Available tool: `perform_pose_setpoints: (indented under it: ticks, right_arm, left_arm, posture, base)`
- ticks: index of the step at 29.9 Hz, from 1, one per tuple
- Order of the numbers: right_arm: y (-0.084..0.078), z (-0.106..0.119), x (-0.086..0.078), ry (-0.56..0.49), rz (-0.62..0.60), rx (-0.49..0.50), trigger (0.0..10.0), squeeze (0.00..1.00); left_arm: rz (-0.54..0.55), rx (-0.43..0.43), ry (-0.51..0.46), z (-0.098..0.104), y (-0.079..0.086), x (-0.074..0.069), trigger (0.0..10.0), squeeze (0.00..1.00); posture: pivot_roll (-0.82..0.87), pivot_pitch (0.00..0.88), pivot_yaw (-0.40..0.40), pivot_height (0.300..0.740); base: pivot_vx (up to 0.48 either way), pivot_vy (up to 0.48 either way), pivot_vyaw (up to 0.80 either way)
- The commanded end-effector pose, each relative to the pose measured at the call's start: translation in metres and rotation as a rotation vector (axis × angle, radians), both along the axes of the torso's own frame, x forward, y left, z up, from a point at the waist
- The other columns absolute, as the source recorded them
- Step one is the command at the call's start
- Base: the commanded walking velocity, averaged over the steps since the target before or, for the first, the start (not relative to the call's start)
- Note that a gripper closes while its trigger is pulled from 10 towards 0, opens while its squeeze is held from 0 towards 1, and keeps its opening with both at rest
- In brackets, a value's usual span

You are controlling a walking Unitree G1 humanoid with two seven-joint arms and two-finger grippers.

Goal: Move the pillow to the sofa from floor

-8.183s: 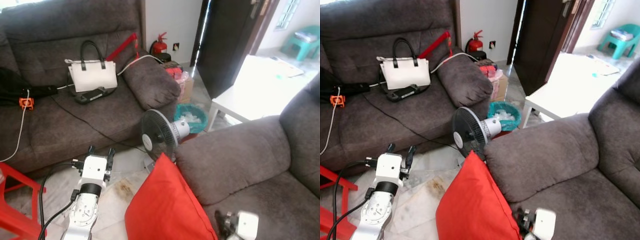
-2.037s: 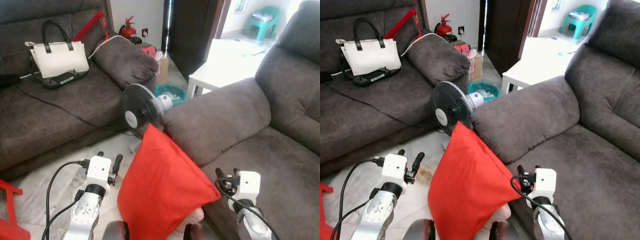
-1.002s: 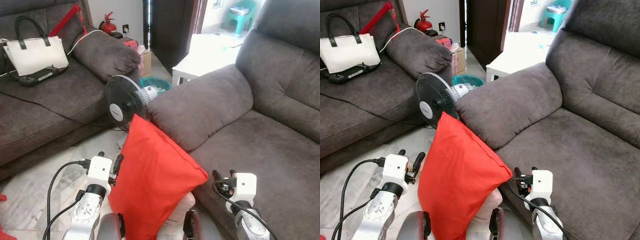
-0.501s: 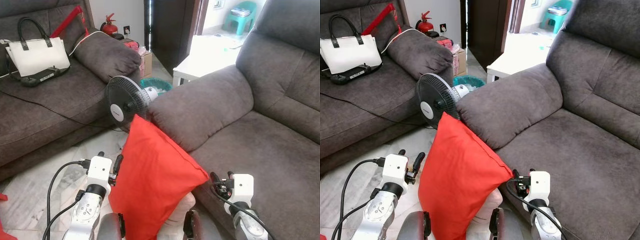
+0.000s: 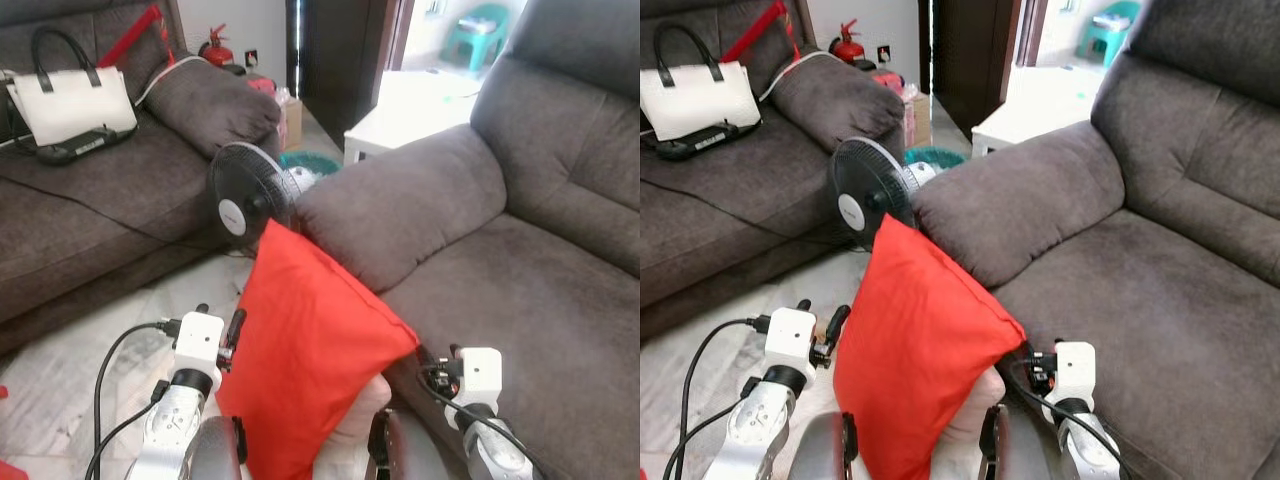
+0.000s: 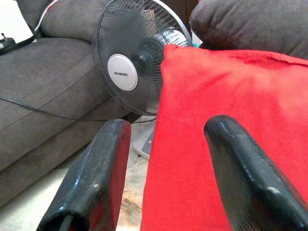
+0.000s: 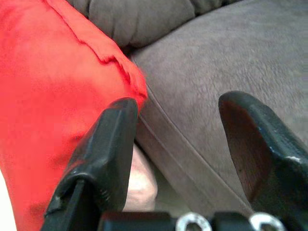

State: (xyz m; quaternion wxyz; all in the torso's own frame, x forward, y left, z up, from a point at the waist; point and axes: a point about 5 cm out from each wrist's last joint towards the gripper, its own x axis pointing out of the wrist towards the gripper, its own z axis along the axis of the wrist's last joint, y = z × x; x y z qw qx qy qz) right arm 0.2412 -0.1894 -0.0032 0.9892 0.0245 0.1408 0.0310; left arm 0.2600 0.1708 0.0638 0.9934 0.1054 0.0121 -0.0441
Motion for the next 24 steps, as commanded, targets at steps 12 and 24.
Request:
perform_pose_setpoints:
  ticks: [12,24]
  right_arm:
    - [-0.0018,0.0023,0.0015,-0.020,0.004,-0.014,10.0,0.00]
    - [-0.0016,0.0066,0.0017,-0.049,0.003,-0.001,10.0,0.00]
  left_arm:
    - [0.002,-0.010,-0.008,0.0006,-0.0008,0.0019,10.0,0.00]
    - [0.002,-0.009,-0.010,0.0007,-0.0006,0.0027,10.0,0.00]
  posture:
    - [0.12,0.008,-0.062,0.526]
    - [0.12,0.007,-0.061,0.526]
  base:
    - [0.000,0.000,0.00]
    - [0.000,0.000,0.51]
